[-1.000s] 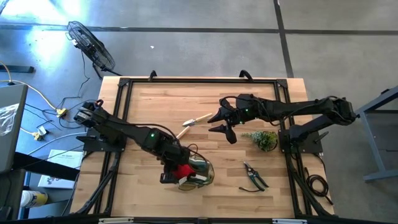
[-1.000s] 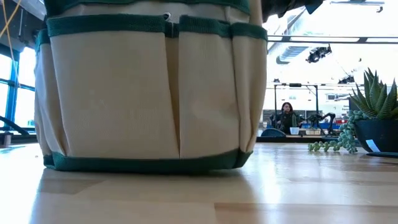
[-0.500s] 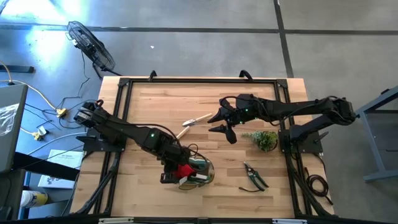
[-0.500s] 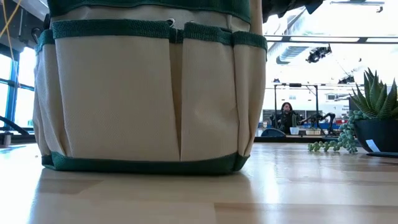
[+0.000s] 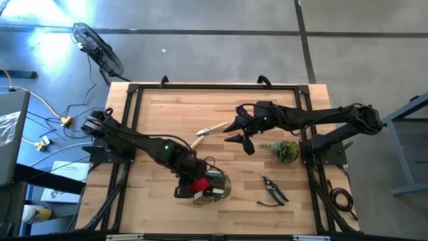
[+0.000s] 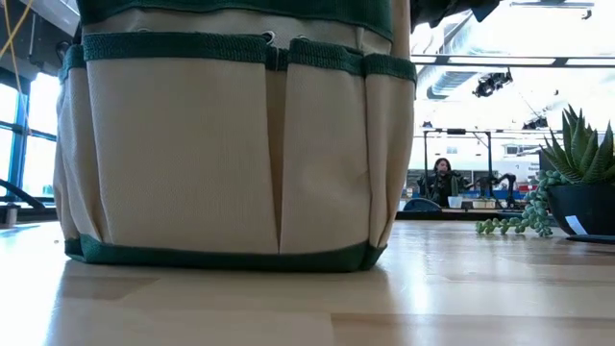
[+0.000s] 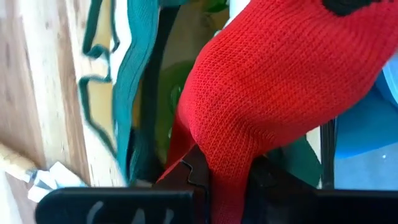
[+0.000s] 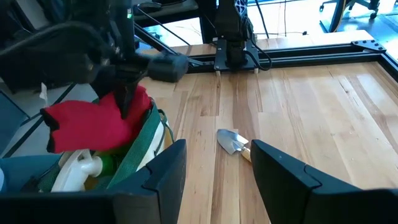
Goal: Pick & Place Garden tools in Gardening bag
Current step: Put the red gloves into the gardening bag
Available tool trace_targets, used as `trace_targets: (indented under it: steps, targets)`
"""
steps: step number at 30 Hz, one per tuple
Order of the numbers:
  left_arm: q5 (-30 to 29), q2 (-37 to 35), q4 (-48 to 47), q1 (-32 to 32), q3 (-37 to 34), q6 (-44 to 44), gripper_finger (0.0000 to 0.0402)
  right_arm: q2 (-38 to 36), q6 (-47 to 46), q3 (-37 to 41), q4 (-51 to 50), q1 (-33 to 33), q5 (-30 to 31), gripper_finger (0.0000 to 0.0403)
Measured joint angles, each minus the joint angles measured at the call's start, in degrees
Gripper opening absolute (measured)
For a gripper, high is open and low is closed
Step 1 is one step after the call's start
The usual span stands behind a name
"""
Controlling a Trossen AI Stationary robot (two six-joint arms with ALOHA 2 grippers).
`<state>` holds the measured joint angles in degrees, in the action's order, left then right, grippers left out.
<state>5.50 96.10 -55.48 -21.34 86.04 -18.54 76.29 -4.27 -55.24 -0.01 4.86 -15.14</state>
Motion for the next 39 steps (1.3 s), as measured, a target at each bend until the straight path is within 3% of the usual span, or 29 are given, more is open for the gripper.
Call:
trace_targets:
  steps: [8, 17, 29, 39]
  targets:
    - [0.28, 0.8, 1.96, 0.0, 0.0, 6.14, 0.0032, 0.0, 0.0, 0.0, 0.02, -0.01, 0.08, 0.0169]
    - [0.26, 0.72, 2.04, 0.0, 0.0, 6.95, 0.0032, 0.0, 0.0, 0.0, -0.2, 0.0, 0.04, 0.0169]
    - [-0.1, 0.72, 3.95, -0.02, 0.0, 25.25, 0.0032, 0.01, 0.0, 0.0, -0.74, -0.01, 0.03, 0.0169]
    - [-2.8, 0.72, 4.92, 0.0, 0.0, 23.85, 0.0032, 0.02, 0.0, 0.0, -1.18, -0.02, 0.17, 0.0169]
